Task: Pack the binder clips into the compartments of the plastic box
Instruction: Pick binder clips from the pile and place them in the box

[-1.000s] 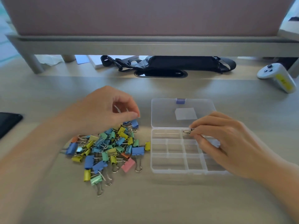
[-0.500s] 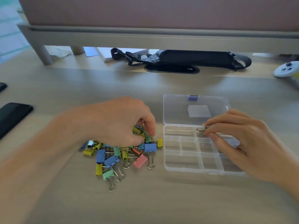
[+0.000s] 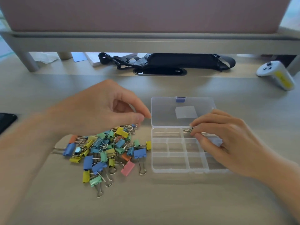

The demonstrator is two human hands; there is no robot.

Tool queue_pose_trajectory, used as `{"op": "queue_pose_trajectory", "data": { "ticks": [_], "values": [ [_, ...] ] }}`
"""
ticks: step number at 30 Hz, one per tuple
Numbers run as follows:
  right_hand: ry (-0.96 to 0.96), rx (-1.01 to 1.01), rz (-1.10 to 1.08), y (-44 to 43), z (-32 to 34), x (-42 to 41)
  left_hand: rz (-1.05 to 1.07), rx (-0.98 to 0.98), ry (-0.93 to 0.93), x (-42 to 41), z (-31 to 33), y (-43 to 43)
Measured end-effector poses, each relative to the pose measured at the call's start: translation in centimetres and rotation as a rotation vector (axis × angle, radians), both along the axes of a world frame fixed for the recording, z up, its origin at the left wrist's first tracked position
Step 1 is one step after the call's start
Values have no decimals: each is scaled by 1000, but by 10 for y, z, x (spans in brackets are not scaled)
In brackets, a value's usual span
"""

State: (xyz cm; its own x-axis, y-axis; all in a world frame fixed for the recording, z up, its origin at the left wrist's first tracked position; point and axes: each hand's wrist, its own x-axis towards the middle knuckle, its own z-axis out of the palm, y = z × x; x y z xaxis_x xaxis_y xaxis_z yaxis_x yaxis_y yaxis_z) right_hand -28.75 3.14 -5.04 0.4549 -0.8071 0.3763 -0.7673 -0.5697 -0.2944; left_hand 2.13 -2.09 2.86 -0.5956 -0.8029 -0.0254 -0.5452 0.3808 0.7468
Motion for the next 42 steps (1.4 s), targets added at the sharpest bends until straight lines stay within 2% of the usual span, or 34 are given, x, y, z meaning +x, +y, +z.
{"op": "queue_pose_trajectory", "data": {
  "ticks": [2,7,9,13,17,23,38,42],
  "values": [
    [1,6,5,-1,0,0,55,42,103,-11,-1,1],
    [6,6,8,-2,0,-1,82,85,211,-61,-12,3],
    [8,5,12,-2,-1,-2,43,18,158,-77,-16,2],
    [-12,10,19,-2,-2,-3,-27,-248,42,-90,-27,0],
    [-44,21,15,-4,-2,-3,-116,-376,-6,-89,-34,0],
    [-60,32,6,-4,-2,-5,-178,-451,-16,-89,-41,-3],
    [-85,64,10,-5,-3,-4,-239,-466,-56,-88,-39,-1],
    [-139,33,-7,-4,-4,-5,-190,-435,-26,-86,-34,1]
  ]
}}
